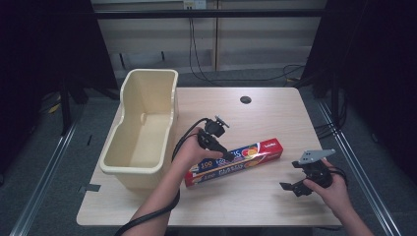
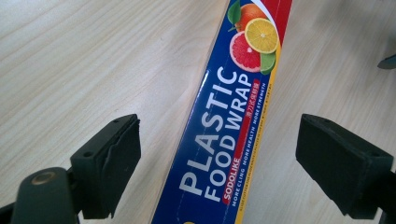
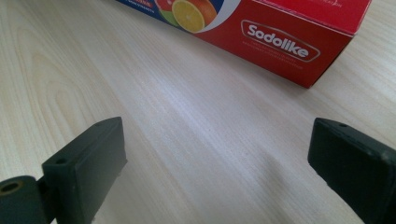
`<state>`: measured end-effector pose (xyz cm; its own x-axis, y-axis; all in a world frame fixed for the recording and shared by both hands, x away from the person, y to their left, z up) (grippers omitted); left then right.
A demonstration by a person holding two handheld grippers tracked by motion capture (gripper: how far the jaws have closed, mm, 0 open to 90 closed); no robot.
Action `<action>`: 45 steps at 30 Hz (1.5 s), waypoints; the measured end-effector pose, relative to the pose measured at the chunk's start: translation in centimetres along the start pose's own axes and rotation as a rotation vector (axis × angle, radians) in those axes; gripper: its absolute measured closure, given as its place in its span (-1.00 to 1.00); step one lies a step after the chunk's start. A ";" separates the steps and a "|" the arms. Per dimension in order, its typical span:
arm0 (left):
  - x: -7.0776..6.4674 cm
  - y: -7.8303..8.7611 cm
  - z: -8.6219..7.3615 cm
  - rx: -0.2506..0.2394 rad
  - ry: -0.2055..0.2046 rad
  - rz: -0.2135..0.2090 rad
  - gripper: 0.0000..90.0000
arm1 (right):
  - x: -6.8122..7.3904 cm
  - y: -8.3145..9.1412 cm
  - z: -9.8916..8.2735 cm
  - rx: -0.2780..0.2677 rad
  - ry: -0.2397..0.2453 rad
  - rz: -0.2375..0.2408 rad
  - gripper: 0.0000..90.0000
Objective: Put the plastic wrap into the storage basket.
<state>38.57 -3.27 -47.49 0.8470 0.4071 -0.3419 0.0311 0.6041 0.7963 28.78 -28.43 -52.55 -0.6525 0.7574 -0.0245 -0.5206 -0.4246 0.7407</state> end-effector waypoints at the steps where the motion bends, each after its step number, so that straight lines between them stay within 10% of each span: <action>1: -0.1 -0.1 0.0 -0.003 0.006 0.000 -0.69 | 0.0 0.0 0.0 0.002 0.000 -0.002 -0.91; 18: 0.4 -1.6 1.1 -0.017 0.012 0.033 -0.84 | 0.0 0.1 0.1 -0.007 -0.003 0.004 -0.91; 45: -0.1 -5.4 -0.4 0.131 -0.076 0.040 -0.69 | -0.2 0.2 0.2 -0.015 -0.003 0.004 -0.91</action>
<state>38.11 -6.34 -51.96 0.8867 0.3730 -0.2733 0.0611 0.4915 0.8687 28.85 -28.58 -52.25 -0.6527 0.7574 -0.0195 -0.5266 -0.4350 0.7304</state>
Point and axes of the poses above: each handheld gripper's, and its own axes: y roughly backward along the jaws, z roughly out of its top, x roughly to its left, the point moved 7 cm from there along -y, roughly forward along the jaws, and after that the axes turned 7 degrees about -z, right-handed, at the moved point
